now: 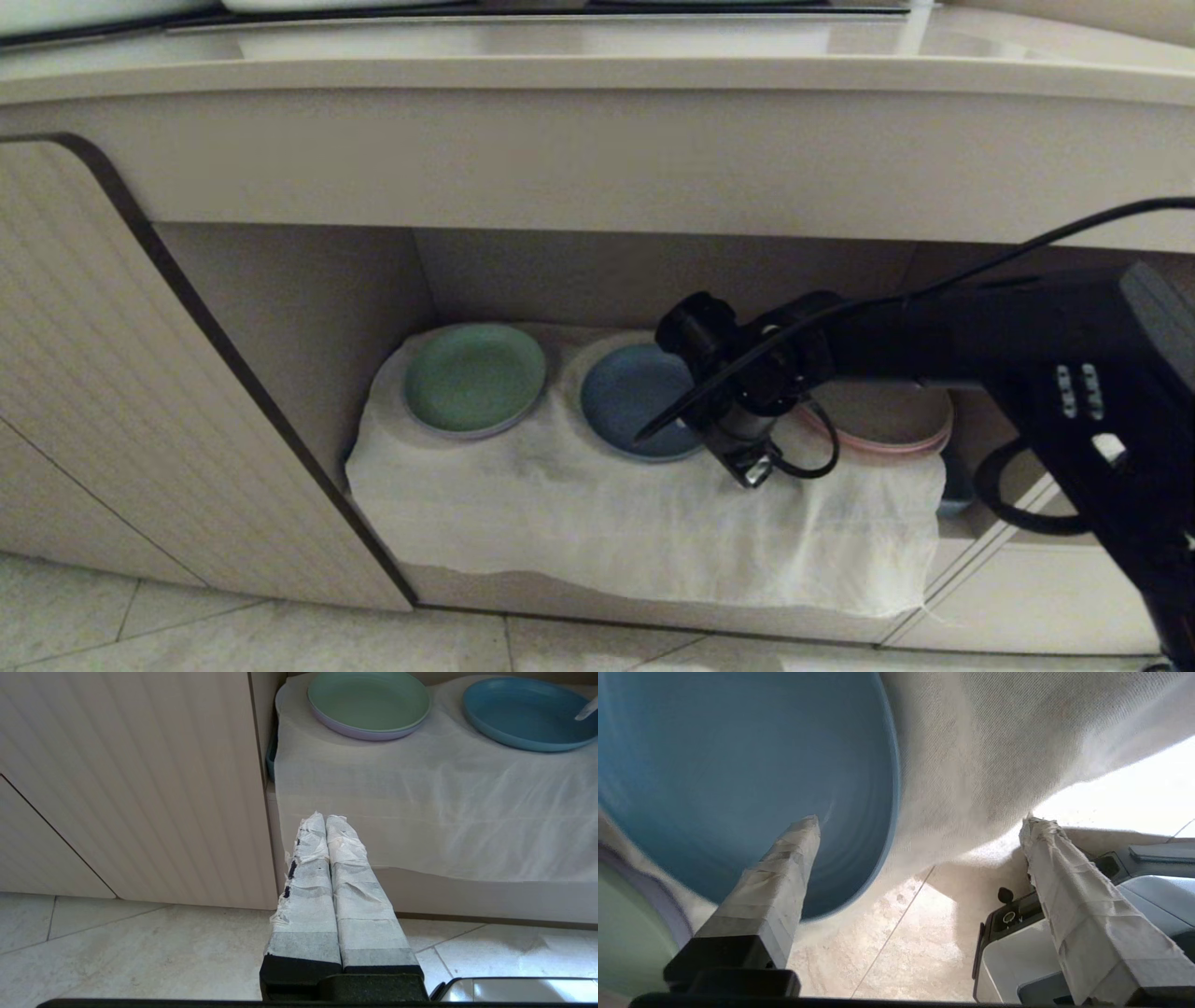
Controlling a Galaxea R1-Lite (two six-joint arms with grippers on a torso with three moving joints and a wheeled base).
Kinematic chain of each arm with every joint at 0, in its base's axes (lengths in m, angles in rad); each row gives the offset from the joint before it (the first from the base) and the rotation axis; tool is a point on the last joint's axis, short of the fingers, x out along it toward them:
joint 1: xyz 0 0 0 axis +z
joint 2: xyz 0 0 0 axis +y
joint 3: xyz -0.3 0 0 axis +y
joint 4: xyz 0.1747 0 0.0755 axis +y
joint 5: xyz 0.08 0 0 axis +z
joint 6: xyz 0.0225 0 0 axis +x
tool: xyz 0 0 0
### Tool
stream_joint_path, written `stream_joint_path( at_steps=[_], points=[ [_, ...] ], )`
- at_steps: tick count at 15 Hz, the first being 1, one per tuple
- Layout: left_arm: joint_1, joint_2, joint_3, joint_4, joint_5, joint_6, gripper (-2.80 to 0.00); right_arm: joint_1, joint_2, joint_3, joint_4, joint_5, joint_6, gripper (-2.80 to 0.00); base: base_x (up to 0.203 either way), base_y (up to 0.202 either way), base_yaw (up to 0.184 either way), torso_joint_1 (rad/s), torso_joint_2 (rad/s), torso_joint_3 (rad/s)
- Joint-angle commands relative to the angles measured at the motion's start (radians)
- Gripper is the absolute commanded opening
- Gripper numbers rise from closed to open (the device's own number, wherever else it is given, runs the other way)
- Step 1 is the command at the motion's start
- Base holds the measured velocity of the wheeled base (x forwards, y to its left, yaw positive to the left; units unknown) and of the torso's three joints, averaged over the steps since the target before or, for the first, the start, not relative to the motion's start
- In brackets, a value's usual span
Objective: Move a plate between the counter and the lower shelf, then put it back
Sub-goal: Put the plate in the cupboard
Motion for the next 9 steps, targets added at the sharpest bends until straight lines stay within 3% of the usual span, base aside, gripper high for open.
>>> stream_joint_path(
  at_steps=[1, 9],
  points=[
    [0.0, 0.0, 0.0, 0.0, 0.0, 0.0, -2.8, 0.003, -0.021, 0.009, 0.004, 0.0, 0.008, 0.0, 0.0, 0.0, 0.0, 0.0, 0.0, 0.0],
    [0.0, 0.0, 0.0, 0.0, 0.0, 0.0, -2.8, 0.023, -0.076, 0.066, 0.052, 0.0, -0.013, 0.0, 0.0, 0.0, 0.0, 0.0, 0.0, 0.0]
  ],
)
